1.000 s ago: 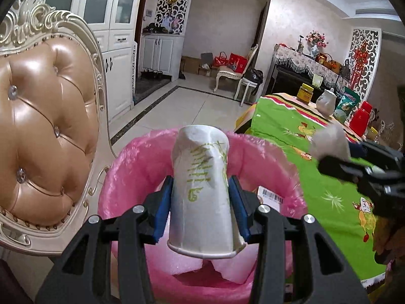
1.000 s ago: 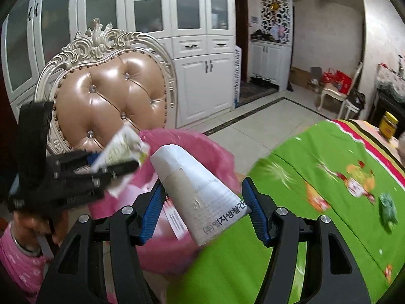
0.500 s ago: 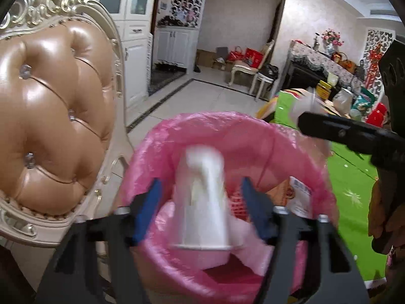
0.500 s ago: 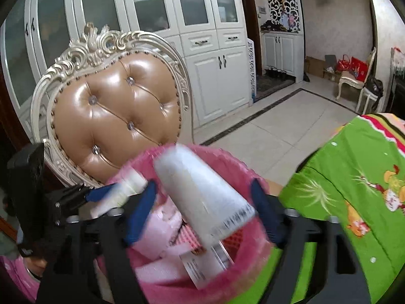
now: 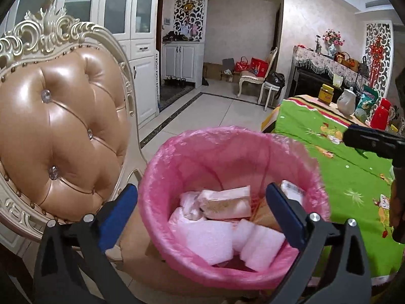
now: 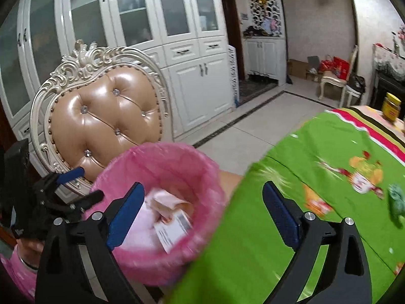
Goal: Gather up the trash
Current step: 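Return both tools to the table and grasp the green striped cloth with the left tool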
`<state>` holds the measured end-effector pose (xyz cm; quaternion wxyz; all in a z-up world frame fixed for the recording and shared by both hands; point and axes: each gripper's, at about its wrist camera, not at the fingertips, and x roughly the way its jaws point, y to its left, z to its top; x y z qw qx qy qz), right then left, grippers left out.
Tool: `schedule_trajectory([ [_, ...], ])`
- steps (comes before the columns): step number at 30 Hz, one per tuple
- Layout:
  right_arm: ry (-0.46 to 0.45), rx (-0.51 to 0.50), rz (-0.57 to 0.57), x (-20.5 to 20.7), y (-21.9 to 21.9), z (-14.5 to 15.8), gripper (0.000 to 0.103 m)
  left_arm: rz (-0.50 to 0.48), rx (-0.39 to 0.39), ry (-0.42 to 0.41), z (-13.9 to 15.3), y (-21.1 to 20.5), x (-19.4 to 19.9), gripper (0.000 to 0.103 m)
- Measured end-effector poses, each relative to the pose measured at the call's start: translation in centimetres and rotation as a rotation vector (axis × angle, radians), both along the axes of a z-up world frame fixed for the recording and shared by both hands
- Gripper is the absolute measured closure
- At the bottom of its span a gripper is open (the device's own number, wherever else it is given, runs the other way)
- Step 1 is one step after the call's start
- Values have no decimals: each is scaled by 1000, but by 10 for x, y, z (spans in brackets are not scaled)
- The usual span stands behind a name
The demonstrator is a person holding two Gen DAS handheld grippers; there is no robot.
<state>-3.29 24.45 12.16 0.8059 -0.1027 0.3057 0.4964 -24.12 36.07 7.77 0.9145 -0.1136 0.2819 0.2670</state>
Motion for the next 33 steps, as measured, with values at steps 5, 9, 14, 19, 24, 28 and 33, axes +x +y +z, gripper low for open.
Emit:
schedule_trajectory([
  [5,-6,12,-80,7,-57,2,11,-40,18,22,5,-26,13,5],
  [9,8,4,-162,22,-108,-7,11,-106,44,25,14,-58,29,5],
  [14,39,-16,-286,44,-173,-23,11,-219,54,35,18,-105,63,5],
  [19,56,-45,-412,60,-234,-34,10,-356,29,58,12,-156,107,5],
  [24,66,-70,-540,70,-302,-44,10,-494,34,91,3,-213,154,5],
  [28,89,-83,-639,81,-354,-55,10,-596,21,149,-8,-258,199,5],
  [33,91,-37,-785,93,-408,-66,10,-632,-50,210,-21,-281,252,5],
])
